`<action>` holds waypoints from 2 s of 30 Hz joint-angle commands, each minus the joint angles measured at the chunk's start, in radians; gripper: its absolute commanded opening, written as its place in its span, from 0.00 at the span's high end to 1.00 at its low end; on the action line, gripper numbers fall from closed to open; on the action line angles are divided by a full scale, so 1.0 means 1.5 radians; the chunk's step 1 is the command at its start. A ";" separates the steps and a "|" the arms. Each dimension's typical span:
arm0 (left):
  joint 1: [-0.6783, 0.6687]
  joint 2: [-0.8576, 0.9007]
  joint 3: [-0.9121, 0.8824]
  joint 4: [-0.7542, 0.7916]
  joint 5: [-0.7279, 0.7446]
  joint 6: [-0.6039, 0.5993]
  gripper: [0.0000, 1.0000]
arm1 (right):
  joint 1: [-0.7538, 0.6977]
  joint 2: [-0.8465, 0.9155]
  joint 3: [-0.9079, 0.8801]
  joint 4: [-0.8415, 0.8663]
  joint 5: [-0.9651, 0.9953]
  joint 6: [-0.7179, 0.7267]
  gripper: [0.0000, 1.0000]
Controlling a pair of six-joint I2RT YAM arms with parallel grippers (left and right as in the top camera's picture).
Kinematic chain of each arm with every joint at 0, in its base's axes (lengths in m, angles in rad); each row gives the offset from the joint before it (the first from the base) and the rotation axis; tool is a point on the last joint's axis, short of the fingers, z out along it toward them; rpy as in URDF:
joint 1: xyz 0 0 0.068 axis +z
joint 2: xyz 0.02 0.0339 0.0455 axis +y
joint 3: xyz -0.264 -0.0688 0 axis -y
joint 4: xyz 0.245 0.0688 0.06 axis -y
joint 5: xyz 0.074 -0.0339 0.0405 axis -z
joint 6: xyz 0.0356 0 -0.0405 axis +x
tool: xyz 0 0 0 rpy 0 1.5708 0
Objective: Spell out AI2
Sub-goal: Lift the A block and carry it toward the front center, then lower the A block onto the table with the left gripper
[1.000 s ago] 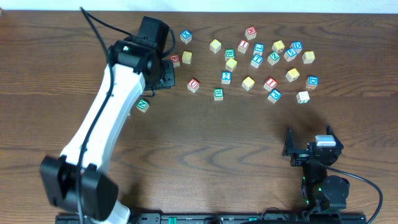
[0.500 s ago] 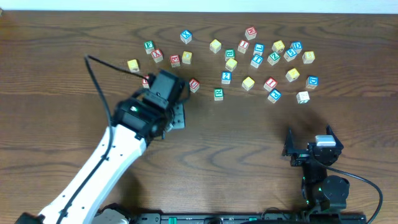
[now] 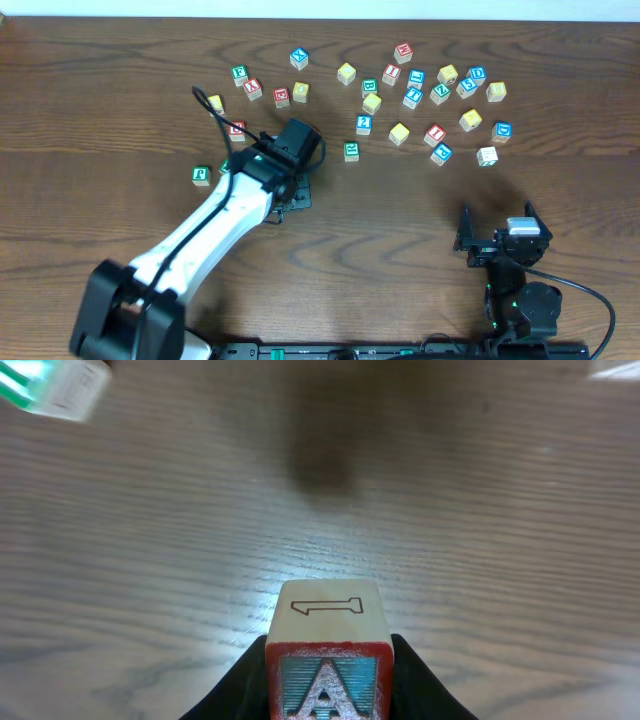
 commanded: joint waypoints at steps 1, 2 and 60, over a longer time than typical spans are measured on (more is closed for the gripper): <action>-0.003 0.037 -0.005 0.018 0.017 -0.016 0.83 | -0.009 -0.004 -0.001 -0.003 -0.004 0.006 0.01; -0.004 0.045 -0.005 0.025 0.022 -0.013 0.83 | -0.009 -0.004 -0.001 -0.003 -0.004 0.006 0.01; -0.046 0.120 -0.005 0.070 0.028 0.002 0.83 | -0.009 -0.004 -0.001 -0.003 -0.004 0.006 0.01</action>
